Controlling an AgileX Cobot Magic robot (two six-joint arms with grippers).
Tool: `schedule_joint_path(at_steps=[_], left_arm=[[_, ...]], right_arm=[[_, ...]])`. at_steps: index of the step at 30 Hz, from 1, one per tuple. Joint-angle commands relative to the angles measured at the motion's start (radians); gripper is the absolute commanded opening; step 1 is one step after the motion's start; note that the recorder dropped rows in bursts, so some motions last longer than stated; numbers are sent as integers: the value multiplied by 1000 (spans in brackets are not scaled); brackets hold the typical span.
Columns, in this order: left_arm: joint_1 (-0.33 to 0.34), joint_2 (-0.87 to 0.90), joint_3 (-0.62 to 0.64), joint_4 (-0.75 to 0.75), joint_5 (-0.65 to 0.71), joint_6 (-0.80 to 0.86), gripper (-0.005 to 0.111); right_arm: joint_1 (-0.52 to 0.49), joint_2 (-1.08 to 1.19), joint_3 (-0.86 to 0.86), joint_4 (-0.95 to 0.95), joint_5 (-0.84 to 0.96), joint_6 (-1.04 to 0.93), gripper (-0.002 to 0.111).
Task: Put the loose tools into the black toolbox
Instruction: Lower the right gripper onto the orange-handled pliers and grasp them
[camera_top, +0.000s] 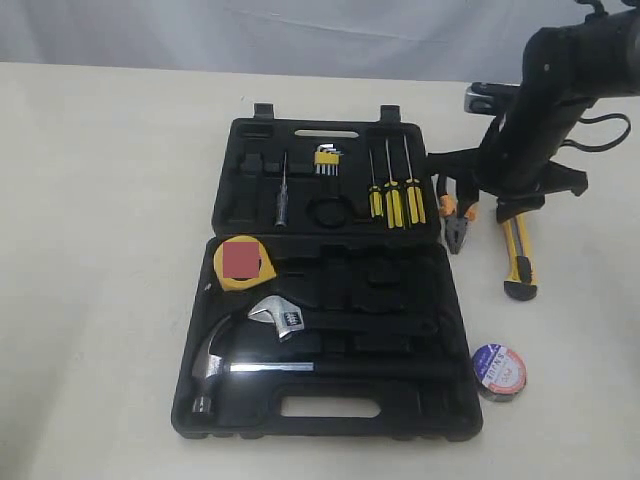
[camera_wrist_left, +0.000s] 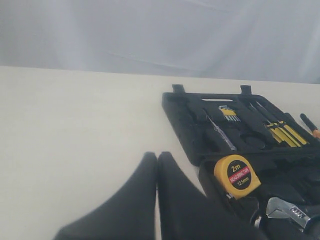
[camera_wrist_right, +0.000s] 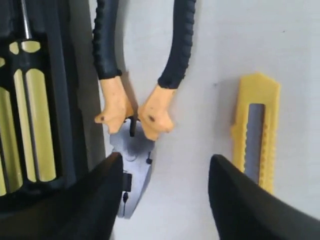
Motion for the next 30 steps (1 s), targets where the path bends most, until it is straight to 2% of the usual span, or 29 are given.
schedule_joint_path(at_steps=[1, 12, 17, 25, 28, 30], left_arm=[[-5, 4, -5, -8, 3, 0, 0], [-5, 4, -5, -8, 3, 0, 0], [-5, 4, -5, -8, 3, 0, 0], [-5, 4, -5, -8, 3, 0, 0], [-5, 4, -5, -8, 3, 0, 0], [-5, 4, -5, -8, 3, 0, 0]], right_arm=[[-7, 15, 3, -38, 0, 17, 53], [-7, 26, 3, -2, -42, 17, 53], [-7, 52, 3, 85, -57, -51, 53], [-5, 96, 3, 85, -92, -69, 52], [-5, 96, 3, 83, -98, -69, 41], [-5, 96, 3, 67, -100, -71, 26]])
